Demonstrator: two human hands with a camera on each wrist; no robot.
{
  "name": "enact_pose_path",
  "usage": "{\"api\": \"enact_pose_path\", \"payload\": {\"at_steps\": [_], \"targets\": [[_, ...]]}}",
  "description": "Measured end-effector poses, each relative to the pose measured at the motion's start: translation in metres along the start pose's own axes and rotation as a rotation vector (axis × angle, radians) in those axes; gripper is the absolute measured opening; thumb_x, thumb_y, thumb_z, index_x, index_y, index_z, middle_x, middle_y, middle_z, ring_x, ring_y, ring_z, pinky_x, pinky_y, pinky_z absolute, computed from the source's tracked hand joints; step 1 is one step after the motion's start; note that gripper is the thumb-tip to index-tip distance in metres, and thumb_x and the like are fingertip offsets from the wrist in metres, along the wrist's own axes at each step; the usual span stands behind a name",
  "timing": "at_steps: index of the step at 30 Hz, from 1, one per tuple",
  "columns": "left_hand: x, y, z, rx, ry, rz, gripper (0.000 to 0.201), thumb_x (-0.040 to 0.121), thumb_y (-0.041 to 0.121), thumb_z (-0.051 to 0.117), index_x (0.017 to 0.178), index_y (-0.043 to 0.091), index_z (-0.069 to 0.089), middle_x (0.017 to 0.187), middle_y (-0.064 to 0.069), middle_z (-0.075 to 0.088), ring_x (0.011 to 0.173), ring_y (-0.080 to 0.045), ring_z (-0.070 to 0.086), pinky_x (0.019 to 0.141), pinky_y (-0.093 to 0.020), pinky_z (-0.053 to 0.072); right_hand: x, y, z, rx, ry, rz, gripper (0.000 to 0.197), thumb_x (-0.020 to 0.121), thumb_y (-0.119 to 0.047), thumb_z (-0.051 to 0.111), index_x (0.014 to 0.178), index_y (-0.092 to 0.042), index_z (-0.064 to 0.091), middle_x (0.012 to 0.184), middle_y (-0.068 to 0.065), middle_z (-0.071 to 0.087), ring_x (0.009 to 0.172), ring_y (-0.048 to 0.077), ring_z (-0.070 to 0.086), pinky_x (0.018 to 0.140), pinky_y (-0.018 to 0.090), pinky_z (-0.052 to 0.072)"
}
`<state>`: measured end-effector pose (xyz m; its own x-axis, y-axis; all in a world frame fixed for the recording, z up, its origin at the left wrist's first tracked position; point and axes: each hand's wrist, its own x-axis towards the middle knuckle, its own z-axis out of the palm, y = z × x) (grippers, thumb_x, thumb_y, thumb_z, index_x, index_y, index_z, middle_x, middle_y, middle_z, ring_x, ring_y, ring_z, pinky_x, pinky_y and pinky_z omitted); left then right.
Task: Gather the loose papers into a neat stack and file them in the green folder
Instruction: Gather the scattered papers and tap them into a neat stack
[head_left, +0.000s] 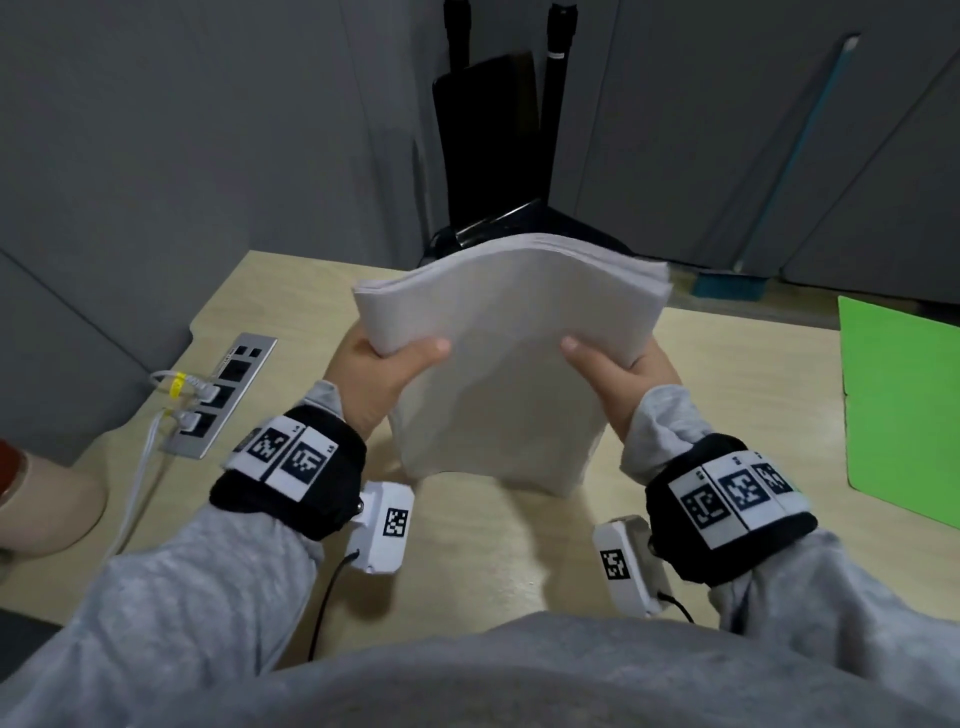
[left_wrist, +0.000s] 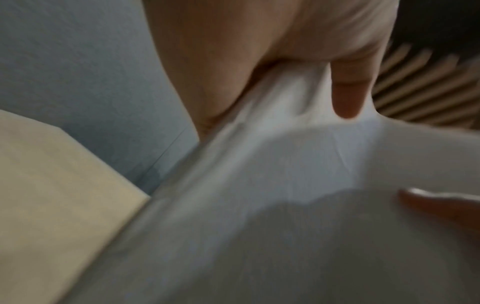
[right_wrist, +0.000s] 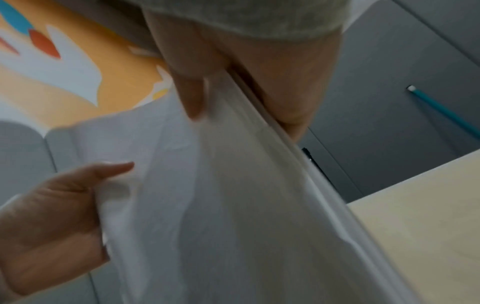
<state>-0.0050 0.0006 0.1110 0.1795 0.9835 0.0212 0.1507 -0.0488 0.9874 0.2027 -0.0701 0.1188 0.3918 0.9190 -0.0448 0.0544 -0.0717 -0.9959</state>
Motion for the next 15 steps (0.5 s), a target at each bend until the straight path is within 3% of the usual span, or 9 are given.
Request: {"api": "enact_pose_path", "payload": {"at_steps": [2,3,5,7,9,11,15], "targets": [[-0.002,-0.009,0.006,0.12,-0.035,-0.098,0.038,0.059,0.037,0.074,0.091,0.017,0.069,0.085,0.005,0.075,0.084,-0.014,0.07,0.08,-0.036,0.058,0.004,0.003,0.002,-0.147,-0.011,0.115,0.024,0.084,-0.022,0.065,0.106,-0.013,0.063,0.083,0.0,0.064,0.085,0.024,0.063,0.071,0.026,0.043],[-0.003,-0.009,0.009,0.157,-0.016,-0.123,0.038,0.062,0.04,0.07,0.092,0.015,0.068,0.088,0.0,0.073,0.087,-0.021,0.07,0.084,-0.041,0.056,0.004,0.004,0.002,-0.158,0.002,0.127,0.024,0.086,-0.024,0.062,0.107,-0.012,0.064,0.082,0.0,0.062,0.083,0.024,0.06,0.072,0.026,0.041],[-0.002,-0.004,0.009,0.129,0.036,-0.111,0.034,0.069,0.041,0.064,0.092,0.016,0.068,0.088,0.001,0.072,0.087,-0.021,0.071,0.084,-0.04,0.056,0.0,0.0,0.002,-0.086,0.055,0.06,0.013,0.087,-0.025,0.062,0.096,-0.017,0.066,0.074,-0.008,0.063,0.074,0.015,0.062,0.066,0.022,0.046],[-0.001,0.005,0.007,0.062,0.046,-0.044,0.025,0.071,0.04,0.065,0.087,0.021,0.068,0.087,0.007,0.072,0.08,-0.011,0.071,0.078,-0.034,0.058,-0.002,-0.005,0.001,0.032,0.09,-0.045,0.006,0.084,-0.02,0.066,0.086,-0.025,0.064,0.07,-0.015,0.065,0.065,0.0,0.064,0.057,0.012,0.048],[0.0,0.006,0.005,0.073,0.045,-0.02,0.025,0.066,0.039,0.071,0.085,0.024,0.067,0.087,0.008,0.072,0.08,-0.011,0.07,0.075,-0.031,0.058,0.0,-0.002,0.001,0.07,0.064,-0.098,0.021,0.08,-0.02,0.07,0.099,-0.024,0.062,0.081,-0.014,0.068,0.071,-0.004,0.066,0.061,0.013,0.05],[0.0,-0.002,0.007,0.163,0.029,-0.089,0.028,0.063,0.037,0.075,0.085,0.02,0.068,0.086,0.001,0.072,0.085,-0.02,0.07,0.077,-0.034,0.057,0.002,0.004,0.001,-0.008,0.026,-0.085,0.045,0.077,-0.025,0.073,0.117,-0.024,0.053,0.096,-0.012,0.067,0.086,0.003,0.065,0.071,0.023,0.053],[0.004,0.0,0.005,0.331,0.114,-0.088,0.017,0.085,0.026,0.065,0.086,0.01,0.064,0.082,-0.008,0.065,0.082,-0.03,0.063,0.066,-0.03,0.045,0.011,0.011,-0.006,-0.046,0.119,-0.098,0.074,0.068,-0.033,0.077,0.131,-0.024,0.039,0.121,-0.004,0.06,0.107,0.012,0.061,0.088,0.034,0.053]]}}
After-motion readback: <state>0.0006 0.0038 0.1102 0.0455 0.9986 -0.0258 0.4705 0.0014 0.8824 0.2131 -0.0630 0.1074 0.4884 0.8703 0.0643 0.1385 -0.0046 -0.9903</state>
